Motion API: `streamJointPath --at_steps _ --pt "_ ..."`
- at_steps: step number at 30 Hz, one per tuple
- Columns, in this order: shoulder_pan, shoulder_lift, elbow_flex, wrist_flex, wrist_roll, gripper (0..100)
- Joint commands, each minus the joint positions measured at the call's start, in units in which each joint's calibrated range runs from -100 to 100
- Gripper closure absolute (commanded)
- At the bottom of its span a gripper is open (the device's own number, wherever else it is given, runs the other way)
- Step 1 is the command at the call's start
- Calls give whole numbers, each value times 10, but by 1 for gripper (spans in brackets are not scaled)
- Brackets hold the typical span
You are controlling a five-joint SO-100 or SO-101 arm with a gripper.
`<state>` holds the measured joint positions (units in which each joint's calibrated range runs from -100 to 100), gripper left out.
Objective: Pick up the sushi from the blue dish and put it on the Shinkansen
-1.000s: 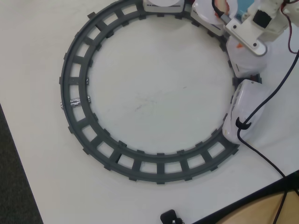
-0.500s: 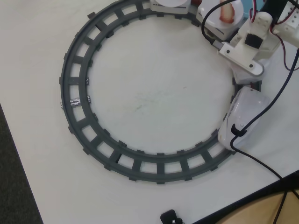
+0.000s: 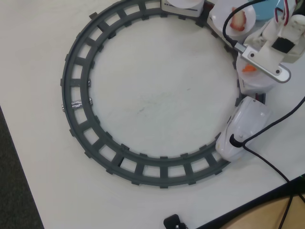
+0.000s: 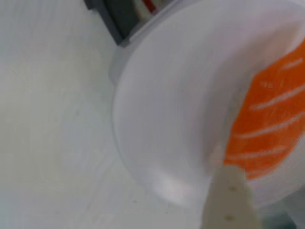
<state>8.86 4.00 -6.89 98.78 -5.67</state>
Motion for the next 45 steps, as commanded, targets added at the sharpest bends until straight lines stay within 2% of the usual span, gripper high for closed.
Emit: streamJointPath --at_steps 1,8,16,19,23,26,30,40,45 --pt "22 -87 0 6 3 72" --pt "76 -241 39 8 4 73" --pt "101 -506 256 -3 4 73" --pt "163 -610 344 -54 8 72" --pt "277 -728 497 -168 64 72" --pt "327 -793 631 -232 78 72" --pt "337 -860 781 -250 78 72" --pt "332 -1001 988 -262 78 72" --pt "338 -1032 995 -250 77 73"
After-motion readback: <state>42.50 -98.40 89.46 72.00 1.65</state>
